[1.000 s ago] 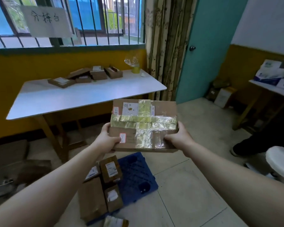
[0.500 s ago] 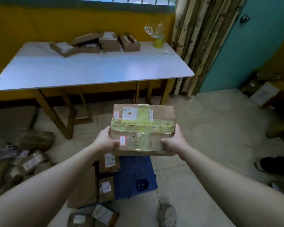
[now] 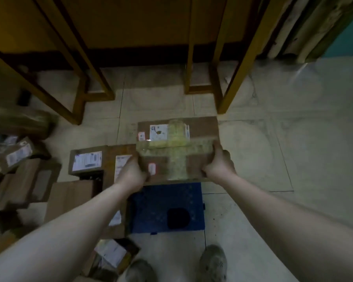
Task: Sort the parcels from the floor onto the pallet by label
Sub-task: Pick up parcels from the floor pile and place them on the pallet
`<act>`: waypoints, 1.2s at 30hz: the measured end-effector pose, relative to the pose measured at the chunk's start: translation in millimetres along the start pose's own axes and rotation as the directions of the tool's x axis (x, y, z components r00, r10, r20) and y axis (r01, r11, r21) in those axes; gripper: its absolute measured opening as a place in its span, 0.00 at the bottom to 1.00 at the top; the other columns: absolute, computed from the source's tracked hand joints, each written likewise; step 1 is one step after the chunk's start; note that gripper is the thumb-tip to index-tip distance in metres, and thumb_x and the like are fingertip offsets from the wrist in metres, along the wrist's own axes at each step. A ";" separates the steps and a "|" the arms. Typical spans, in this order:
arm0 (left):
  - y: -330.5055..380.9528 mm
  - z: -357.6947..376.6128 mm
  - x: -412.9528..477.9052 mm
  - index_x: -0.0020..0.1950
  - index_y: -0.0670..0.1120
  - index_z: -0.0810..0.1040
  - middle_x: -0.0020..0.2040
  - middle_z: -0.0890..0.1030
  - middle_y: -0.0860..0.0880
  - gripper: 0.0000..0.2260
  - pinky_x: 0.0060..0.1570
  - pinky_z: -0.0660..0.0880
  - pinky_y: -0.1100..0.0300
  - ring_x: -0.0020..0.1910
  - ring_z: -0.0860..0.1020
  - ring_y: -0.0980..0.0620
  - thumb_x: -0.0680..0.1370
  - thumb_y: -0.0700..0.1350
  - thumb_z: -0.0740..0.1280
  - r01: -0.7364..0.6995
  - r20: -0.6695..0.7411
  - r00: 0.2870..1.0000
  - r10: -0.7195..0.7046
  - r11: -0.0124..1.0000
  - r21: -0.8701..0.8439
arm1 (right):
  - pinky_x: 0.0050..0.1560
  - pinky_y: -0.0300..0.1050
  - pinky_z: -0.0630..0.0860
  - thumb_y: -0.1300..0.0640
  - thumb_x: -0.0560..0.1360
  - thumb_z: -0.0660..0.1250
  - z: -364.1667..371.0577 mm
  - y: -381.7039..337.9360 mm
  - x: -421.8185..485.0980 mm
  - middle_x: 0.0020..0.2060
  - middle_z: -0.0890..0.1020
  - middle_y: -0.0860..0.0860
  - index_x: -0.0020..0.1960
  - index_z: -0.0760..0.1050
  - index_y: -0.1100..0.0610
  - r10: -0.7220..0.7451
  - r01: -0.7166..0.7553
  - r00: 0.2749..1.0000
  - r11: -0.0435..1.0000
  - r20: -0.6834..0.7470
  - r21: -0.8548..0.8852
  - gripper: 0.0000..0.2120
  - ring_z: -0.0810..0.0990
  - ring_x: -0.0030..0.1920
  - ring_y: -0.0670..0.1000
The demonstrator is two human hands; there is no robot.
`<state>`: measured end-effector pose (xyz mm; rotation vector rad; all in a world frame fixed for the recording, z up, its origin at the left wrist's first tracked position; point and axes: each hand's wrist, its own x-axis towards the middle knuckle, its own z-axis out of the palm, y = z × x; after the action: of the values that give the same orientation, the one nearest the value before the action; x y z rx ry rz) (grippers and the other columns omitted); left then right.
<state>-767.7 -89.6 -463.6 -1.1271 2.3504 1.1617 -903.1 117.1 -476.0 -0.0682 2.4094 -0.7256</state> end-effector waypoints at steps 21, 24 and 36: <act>-131.7 114.8 129.6 0.78 0.44 0.48 0.78 0.51 0.45 0.35 0.71 0.57 0.44 0.75 0.54 0.43 0.77 0.47 0.65 -0.014 0.038 0.999 0.002 0.944 0.330 | 0.57 0.54 0.74 0.58 0.71 0.70 157.2 83.3 128.1 0.65 0.65 0.59 0.77 0.48 0.46 0.014 -0.017 0.991 1.000 0.134 0.019 0.43 0.71 0.62 0.64; -140.0 120.6 130.5 0.77 0.42 0.53 0.77 0.46 0.45 0.32 0.72 0.57 0.47 0.75 0.51 0.42 0.77 0.45 0.66 -0.070 0.073 0.996 0.045 0.915 0.397 | 0.54 0.54 0.77 0.58 0.74 0.67 163.4 85.3 128.4 0.66 0.64 0.58 0.78 0.47 0.45 0.032 -0.033 0.987 0.999 0.155 0.003 0.41 0.72 0.61 0.63; -92.7 17.8 58.0 0.76 0.48 0.57 0.77 0.55 0.46 0.33 0.72 0.56 0.49 0.75 0.55 0.45 0.76 0.51 0.68 0.010 0.190 0.980 -0.052 0.976 0.217 | 0.66 0.55 0.68 0.46 0.78 0.60 94.8 4.8 25.6 0.75 0.54 0.59 0.78 0.51 0.53 0.046 0.031 0.954 0.969 0.297 -0.247 0.33 0.63 0.71 0.63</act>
<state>-737.3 -140.4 -557.2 -0.9291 2.2358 0.9331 -868.8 69.8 -555.1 -0.2536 2.1902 -0.3721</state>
